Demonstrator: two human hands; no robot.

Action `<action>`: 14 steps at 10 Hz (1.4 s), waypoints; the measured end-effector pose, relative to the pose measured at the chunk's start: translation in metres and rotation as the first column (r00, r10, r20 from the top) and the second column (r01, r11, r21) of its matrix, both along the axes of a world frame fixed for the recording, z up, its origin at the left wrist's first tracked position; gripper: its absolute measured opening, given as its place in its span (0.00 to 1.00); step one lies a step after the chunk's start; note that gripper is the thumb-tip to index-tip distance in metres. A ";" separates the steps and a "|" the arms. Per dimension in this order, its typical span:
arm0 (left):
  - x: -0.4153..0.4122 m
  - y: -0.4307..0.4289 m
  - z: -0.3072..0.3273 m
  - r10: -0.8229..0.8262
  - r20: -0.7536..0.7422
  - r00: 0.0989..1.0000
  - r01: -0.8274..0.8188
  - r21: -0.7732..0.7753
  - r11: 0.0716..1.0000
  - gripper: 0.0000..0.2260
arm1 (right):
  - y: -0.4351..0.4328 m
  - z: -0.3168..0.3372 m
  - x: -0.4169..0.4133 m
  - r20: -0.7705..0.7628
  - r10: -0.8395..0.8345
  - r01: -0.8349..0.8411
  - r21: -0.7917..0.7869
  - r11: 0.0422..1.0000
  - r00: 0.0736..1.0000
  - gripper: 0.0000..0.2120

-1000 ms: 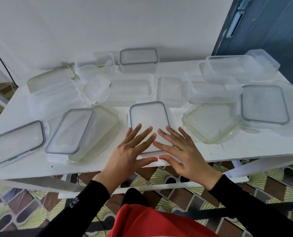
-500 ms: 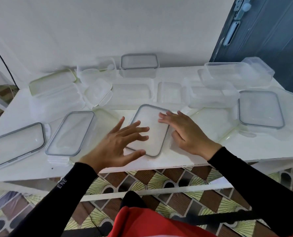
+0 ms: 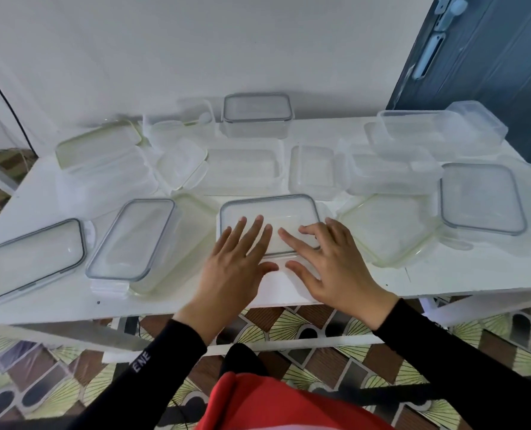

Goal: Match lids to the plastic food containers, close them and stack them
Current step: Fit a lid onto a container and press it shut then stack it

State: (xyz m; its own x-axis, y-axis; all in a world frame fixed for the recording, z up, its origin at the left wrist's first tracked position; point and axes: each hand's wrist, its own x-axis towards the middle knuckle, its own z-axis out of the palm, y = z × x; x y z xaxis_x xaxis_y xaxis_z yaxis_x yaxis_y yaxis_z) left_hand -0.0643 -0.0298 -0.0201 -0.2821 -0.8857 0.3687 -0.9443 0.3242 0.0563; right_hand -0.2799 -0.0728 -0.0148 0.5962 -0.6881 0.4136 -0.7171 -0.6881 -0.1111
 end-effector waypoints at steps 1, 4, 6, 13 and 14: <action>-0.004 0.003 -0.007 0.019 0.020 1.000 -0.017 -0.073 0.997 0.25 | -0.002 -0.007 0.003 -0.004 0.040 -0.040 0.022 0.999 0.999 0.24; -0.006 0.002 -0.015 0.057 0.079 0.995 -0.046 -0.139 0.989 0.25 | -0.005 -0.022 0.004 0.042 0.101 -0.100 -0.035 0.994 0.994 0.22; -0.006 0.002 -0.018 0.060 0.071 0.996 -0.047 -0.169 0.985 0.24 | -0.008 -0.025 0.003 0.064 0.111 -0.106 -0.083 0.991 0.992 0.21; -0.006 0.002 -0.020 0.061 0.067 0.996 -0.048 -0.186 0.981 0.24 | -0.011 -0.029 0.004 0.107 0.130 -0.114 -0.149 0.982 0.986 0.19; -0.005 0.001 -0.021 0.060 0.056 0.997 -0.049 -0.182 0.982 0.24 | -0.011 -0.029 0.004 0.110 0.130 -0.113 -0.146 0.983 0.985 0.19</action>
